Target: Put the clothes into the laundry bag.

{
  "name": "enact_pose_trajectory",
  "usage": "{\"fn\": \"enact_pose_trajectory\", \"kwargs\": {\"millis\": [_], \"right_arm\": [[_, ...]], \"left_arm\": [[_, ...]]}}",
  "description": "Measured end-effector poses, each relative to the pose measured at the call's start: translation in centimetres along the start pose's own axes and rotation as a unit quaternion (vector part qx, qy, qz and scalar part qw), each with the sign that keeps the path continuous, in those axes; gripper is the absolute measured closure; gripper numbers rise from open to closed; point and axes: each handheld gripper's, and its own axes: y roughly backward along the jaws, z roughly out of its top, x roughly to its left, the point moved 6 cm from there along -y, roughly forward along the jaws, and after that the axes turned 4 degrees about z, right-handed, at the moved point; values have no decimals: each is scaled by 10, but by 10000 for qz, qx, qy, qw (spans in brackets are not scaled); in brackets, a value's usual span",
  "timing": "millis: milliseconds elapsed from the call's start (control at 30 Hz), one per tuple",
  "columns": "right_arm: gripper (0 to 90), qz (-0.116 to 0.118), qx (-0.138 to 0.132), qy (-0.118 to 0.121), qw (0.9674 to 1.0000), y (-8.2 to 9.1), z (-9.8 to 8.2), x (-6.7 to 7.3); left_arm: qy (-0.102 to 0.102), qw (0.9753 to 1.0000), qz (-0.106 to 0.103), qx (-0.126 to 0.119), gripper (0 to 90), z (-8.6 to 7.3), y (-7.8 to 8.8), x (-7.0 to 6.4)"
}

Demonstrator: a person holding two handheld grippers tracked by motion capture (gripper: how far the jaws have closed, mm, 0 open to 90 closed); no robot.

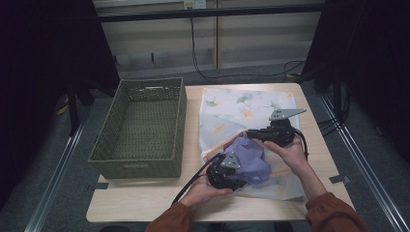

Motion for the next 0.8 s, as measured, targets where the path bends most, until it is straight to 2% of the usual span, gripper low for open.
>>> {"fn": "enact_pose_trajectory", "kwargs": {"millis": [33,67,100,133,167,200,267,300,333,367,467,533,633,667,700,767,800], "right_arm": [[897,1,1,1,10000,0,0,0],[897,-1,5,0,10000,0,0,0],[897,0,8,1,10000,0,0,0],[897,-1,10,1,10000,0,0,0],[897,0,13,-2,10000,-1,0,0],[897,3,14,-1,10000,-1,0,0],[897,3,12,0,10000,-1,0,0],[897,3,12,2,10000,-1,0,0],[897,0,11,-1,10000,0,0,0],[897,1,13,-1,10000,-1,0,0],[897,5,15,3,10000,0,0,1],[897,9,13,-1,10000,-1,0,1],[898,17,5,-3,10000,0,0,1],[897,18,4,6,10000,0,0,1],[898,9,-4,2,10000,0,1,0],[898,12,-10,-2,10000,1,1,0],[898,8,-6,2,10000,1,1,0]], "left_arm": [[59,10000,-16,-58,573,1,-1,0],[-24,10000,-17,46,578,0,1,2],[76,10000,-23,15,586,1,0,2],[101,9999,-27,87,593,1,1,3],[163,9998,-43,-45,602,1,0,3],[100,9999,-44,77,611,1,1,5],[241,9997,-60,12,622,2,0,5],[202,9998,-37,55,627,1,1,6],[274,9995,-42,115,632,2,1,6],[311,9995,-35,5,640,2,0,6],[228,9997,18,107,666,2,1,9],[325,9995,30,13,671,4,0,9],[186,9995,164,203,680,5,4,13],[196,9997,105,141,685,6,3,13],[303,9994,142,62,691,7,3,13],[240,9993,141,230,697,7,5,15],[314,9994,138,68,699,7,3,15]]}}
